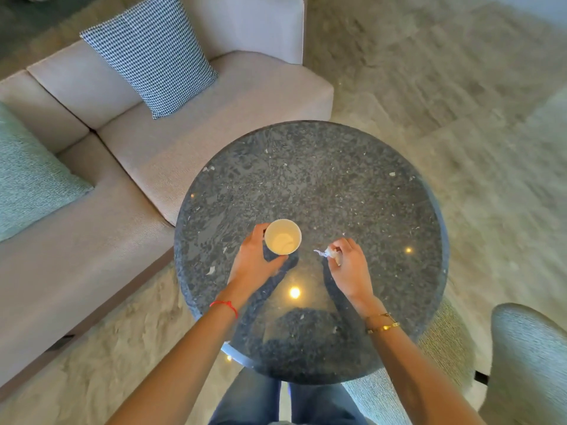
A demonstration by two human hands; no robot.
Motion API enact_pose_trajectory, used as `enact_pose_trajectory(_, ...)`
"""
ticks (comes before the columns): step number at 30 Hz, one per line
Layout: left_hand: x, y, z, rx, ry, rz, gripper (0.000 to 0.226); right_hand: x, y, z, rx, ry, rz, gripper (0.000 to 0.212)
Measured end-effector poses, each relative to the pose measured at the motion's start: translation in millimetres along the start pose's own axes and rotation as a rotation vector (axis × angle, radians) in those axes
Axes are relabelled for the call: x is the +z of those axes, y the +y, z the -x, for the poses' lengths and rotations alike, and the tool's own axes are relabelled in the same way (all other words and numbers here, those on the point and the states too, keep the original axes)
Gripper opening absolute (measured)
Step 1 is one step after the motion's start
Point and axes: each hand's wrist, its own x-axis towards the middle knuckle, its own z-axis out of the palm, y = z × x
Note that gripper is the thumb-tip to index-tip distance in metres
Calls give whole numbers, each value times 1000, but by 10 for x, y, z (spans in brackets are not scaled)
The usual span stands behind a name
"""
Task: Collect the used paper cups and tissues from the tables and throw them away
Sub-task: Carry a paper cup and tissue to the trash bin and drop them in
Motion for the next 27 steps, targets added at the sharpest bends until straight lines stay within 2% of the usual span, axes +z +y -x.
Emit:
enact_pose_trajectory(6,-239,266,396,179,0,-35,70,-541,-172,544,-14,117,-41,13)
enact_pose_trajectory(12,-376,309,854,294,-43,-22,71,-745,-311,1262,40,256,-23,15)
enact_pose_trajectory(27,-615,266,2287,631,-469,-46,66,-407,-1000,3991,393,678,-76,12)
